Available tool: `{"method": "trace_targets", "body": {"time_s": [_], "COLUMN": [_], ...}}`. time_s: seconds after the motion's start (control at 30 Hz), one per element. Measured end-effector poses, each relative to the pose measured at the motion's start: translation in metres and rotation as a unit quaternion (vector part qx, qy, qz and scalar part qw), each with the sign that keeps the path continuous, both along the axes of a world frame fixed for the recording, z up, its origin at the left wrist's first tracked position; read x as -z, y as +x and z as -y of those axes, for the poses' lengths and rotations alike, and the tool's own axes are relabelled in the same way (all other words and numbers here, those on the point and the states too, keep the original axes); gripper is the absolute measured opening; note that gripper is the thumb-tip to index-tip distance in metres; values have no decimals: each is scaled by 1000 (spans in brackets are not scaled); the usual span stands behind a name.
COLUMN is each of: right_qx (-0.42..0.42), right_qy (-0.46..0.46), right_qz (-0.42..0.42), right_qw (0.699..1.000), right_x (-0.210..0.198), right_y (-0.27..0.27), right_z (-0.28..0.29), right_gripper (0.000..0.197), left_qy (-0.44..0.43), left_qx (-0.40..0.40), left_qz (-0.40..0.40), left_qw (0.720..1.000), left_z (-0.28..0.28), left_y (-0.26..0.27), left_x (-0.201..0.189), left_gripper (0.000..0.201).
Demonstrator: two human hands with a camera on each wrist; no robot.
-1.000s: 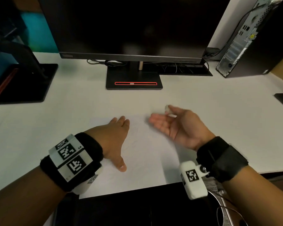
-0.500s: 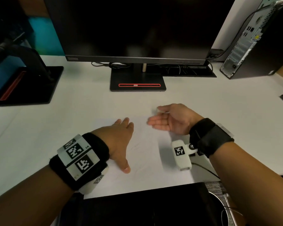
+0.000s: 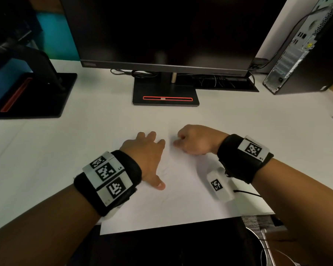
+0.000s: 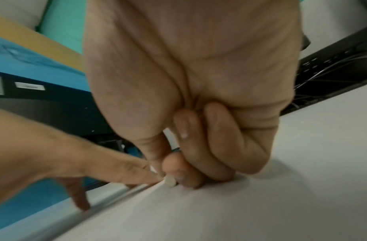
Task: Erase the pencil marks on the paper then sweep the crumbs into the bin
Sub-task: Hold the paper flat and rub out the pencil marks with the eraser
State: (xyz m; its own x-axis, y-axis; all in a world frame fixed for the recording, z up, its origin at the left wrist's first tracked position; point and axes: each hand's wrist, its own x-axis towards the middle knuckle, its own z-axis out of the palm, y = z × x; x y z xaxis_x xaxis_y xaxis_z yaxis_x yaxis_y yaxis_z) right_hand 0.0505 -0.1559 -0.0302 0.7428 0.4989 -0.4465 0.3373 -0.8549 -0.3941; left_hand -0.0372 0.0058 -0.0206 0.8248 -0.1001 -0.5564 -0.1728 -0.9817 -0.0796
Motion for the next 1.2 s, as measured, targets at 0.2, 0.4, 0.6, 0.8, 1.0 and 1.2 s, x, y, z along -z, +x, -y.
{"method": "trace_targets", "body": {"time_s": [0.2,0.4,0.6,0.8,1.0,1.2], "right_qx": [-7,-29,-62,-65,-40,-60], "right_qy": [-9,-6,-14,-13,-10,-5], "right_qz": [17,0,4,27,45,31], "right_qw": [1000,1000,998,997,998,998], "right_x": [-2,0,3,3,0,3], "right_y": [8,8,2,4,10,11], "right_z": [-1,-4,-7,-11,-9,-11], "right_gripper": [37,40,40,43,43,45], "left_qy": [12,9,11,12,17,9], "left_qx": [9,5,5,5,7,12], "left_qz": [8,5,5,5,5,7], "left_qw": [1000,1000,1000,1000,1000,1000], "left_z": [0,-2,-3,-4,-4,-5], "left_y": [4,6,8,8,7,6], "left_x": [3,4,5,6,7,6], "left_gripper": [124,126,127,127,129,129]}}
